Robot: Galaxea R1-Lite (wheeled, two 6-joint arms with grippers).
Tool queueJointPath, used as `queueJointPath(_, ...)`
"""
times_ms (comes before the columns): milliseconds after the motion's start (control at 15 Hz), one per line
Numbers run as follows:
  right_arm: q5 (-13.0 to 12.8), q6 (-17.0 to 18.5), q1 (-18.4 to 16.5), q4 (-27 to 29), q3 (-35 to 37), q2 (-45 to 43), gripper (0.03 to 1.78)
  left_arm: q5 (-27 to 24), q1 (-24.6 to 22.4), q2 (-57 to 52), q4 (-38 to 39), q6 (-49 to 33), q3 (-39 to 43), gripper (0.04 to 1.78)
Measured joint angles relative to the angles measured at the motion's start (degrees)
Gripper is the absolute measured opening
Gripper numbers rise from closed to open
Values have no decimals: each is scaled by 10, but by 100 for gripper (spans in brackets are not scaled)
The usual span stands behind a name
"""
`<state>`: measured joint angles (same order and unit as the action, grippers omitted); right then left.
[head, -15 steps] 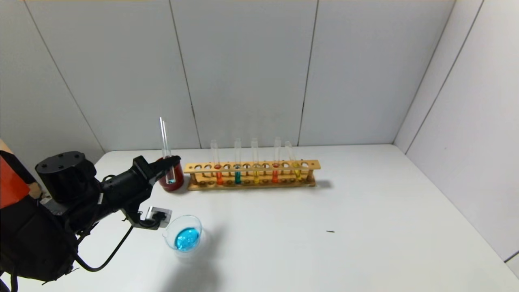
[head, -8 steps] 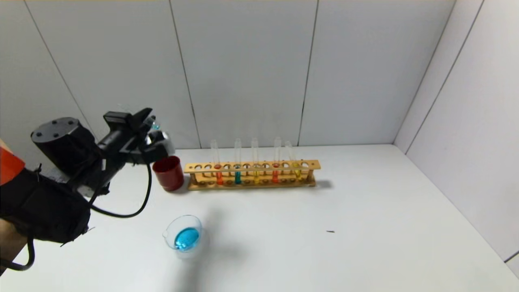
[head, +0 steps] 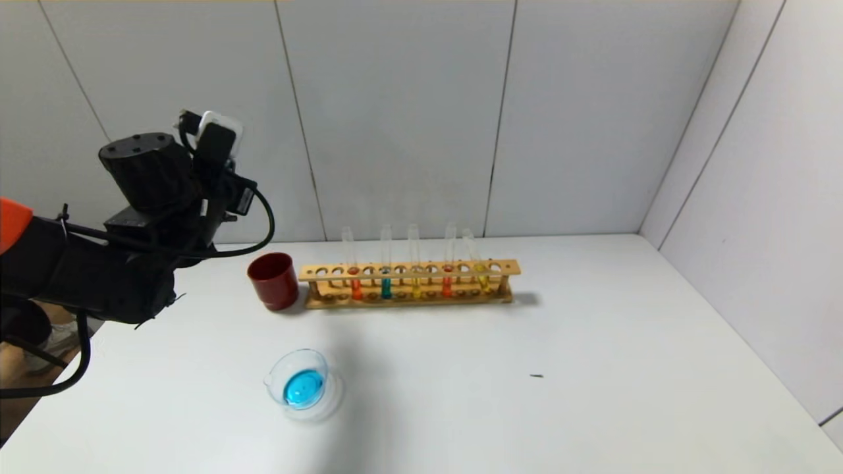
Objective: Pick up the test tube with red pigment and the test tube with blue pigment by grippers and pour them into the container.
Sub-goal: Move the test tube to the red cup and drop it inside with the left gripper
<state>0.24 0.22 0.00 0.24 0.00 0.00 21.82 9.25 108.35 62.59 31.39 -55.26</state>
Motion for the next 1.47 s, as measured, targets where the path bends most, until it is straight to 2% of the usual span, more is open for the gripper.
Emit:
queueJointPath(200,0,0,0,0,0,0,175,-24,-2,-8,-80,-177,0,32)
queueJointPath(400,0,0,0,0,0,0,175,-65,-5,-27,-177,-282,9,32)
queueJointPath(667,0,0,0,0,0,0,175,-85,-4,-36,-181,-303,25,32)
queueJointPath(1000,0,0,0,0,0,0,175,-86,-2,-18,-176,-325,29,32)
queueJointPath(1467,0,0,0,0,0,0,175,-86,-3,49,-177,-324,-17,32)
